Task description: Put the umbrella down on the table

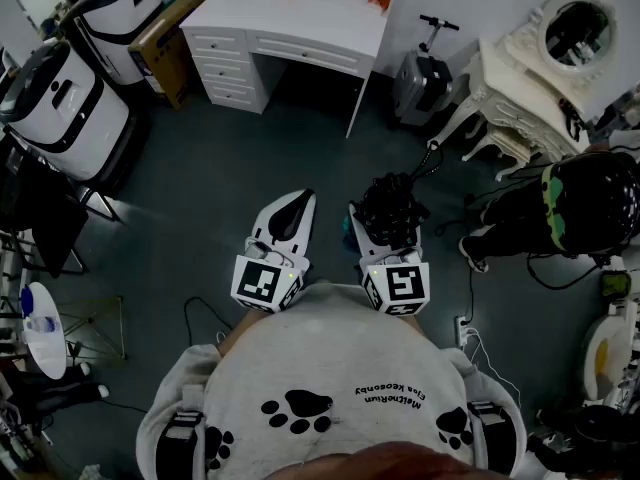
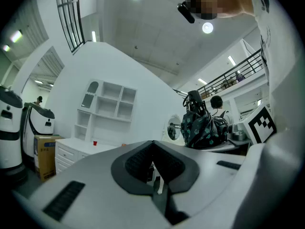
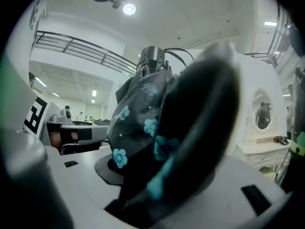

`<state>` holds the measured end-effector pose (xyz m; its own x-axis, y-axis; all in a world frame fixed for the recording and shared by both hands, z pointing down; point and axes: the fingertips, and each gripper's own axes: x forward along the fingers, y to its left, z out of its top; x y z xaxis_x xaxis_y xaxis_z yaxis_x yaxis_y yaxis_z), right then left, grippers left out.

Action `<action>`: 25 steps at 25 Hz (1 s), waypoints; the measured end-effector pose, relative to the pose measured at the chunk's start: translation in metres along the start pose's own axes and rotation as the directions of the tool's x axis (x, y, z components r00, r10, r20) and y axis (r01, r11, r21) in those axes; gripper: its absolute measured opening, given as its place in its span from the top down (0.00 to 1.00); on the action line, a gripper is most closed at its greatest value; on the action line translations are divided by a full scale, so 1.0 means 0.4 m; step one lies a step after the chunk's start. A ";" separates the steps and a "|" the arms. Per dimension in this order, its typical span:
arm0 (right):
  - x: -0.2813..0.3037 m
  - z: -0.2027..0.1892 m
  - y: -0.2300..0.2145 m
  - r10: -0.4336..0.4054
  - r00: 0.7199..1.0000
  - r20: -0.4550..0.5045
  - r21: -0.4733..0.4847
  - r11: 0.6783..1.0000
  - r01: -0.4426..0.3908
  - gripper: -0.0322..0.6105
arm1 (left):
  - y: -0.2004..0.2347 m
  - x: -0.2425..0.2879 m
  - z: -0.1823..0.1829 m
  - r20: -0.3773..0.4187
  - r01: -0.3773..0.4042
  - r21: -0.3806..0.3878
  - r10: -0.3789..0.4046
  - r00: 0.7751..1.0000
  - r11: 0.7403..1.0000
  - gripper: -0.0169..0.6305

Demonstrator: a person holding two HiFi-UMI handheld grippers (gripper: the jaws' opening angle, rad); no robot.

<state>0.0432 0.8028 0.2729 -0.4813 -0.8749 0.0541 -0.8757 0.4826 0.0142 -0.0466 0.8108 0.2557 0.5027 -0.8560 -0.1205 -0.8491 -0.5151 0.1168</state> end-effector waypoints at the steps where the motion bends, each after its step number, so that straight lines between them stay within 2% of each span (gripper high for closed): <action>1: -0.002 0.000 -0.020 0.006 1.000 0.003 0.001 1.000 -0.006 0.55 | -0.016 0.017 -0.003 0.003 -0.002 0.002 0.002 1.000 1.000 0.95; 8: -0.015 -0.007 -0.124 0.027 0.999 0.023 0.029 0.999 -0.027 0.55 | -0.094 0.098 -0.021 0.003 -0.014 0.027 0.014 1.000 1.000 0.95; 14: -0.003 -0.025 -0.149 0.067 0.998 -0.011 0.033 0.997 -0.067 0.55 | -0.094 0.113 -0.008 0.002 -0.043 0.049 0.043 0.999 0.998 0.95; 18: 0.025 -0.027 -0.170 0.055 0.998 -0.026 0.051 0.997 -0.053 0.55 | -0.080 0.139 -0.018 -0.007 -0.048 0.046 0.048 0.999 0.998 0.95; 22: 0.069 -0.036 -0.192 0.044 0.998 -0.038 0.037 0.998 -0.043 0.55 | -0.045 0.194 -0.035 -0.026 -0.036 0.023 0.037 0.999 0.999 0.95; 25: 0.110 -0.063 -0.237 0.033 0.998 -0.048 0.035 0.999 -0.031 0.55 | -0.023 0.256 -0.077 -0.073 -0.006 0.035 0.009 0.997 0.999 0.95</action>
<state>0.1059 0.7197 0.2990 -0.5074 -0.8556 0.1019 -0.8611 0.5080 -0.0228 0.0177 0.7266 0.2728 0.5056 -0.8615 -0.0472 -0.8575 -0.5078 0.0832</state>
